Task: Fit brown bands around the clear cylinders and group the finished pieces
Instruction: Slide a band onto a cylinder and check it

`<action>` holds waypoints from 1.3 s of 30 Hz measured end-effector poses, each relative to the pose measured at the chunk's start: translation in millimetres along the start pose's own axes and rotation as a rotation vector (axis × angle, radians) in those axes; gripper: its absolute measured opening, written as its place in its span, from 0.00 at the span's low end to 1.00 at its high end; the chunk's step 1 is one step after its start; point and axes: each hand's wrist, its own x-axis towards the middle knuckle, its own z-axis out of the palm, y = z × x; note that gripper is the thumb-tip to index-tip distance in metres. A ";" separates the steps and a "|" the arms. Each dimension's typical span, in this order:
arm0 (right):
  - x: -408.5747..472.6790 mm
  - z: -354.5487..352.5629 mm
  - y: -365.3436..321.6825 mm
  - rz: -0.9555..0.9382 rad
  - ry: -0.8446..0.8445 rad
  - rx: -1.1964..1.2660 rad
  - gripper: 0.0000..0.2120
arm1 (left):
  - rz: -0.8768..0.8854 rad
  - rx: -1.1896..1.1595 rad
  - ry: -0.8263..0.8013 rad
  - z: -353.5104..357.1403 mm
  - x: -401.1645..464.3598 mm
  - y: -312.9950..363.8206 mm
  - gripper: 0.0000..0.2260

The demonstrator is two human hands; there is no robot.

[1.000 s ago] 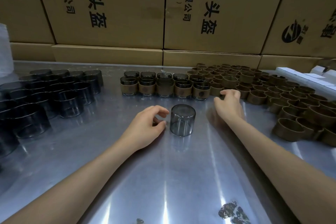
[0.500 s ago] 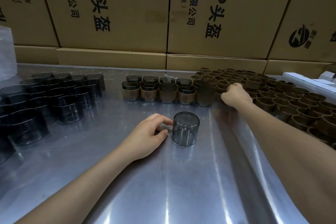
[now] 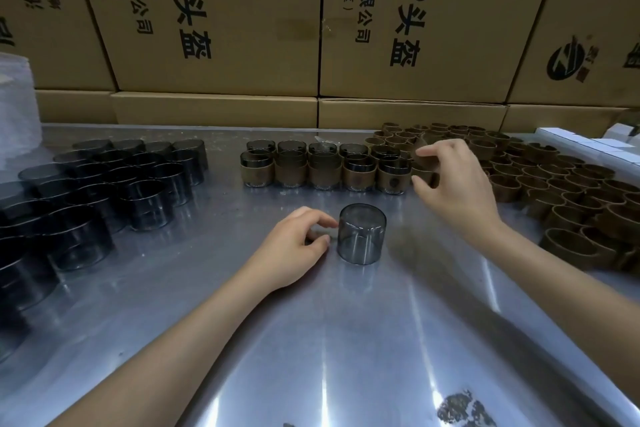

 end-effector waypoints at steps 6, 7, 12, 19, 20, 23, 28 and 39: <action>-42.8 -20.1 -40.3 -0.047 0.075 0.325 0.10 | 0.005 -0.018 0.011 -1.7 -1.7 1.3 0.09; -45.9 -19.1 -46.9 0.019 0.095 0.490 0.09 | 0.005 -0.016 0.013 -1.6 -1.3 0.9 0.08; -59.5 8.6 -65.5 0.264 0.002 0.848 0.04 | -0.023 -0.053 0.042 -1.9 0.2 2.2 0.09; -62.6 31.7 -63.1 0.174 -0.095 0.728 0.14 | -0.101 -0.262 0.012 -3.8 -4.6 10.0 0.24; -61.7 33.9 -63.2 0.156 -0.092 0.697 0.14 | -0.103 -0.291 -0.006 -4.2 -5.2 10.8 0.27; -59.5 39.1 -62.8 0.131 -0.077 0.599 0.17 | -0.094 -0.327 -0.051 -6.2 -5.7 13.0 0.27; -58.6 42.4 -61.7 0.108 -0.090 0.481 0.21 | -0.091 -0.227 -0.120 -4.9 -5.0 16.9 0.35; -64.5 35.2 -62.8 0.226 -0.337 0.634 0.23 | -0.127 -0.263 -0.123 -4.0 -2.6 12.3 0.33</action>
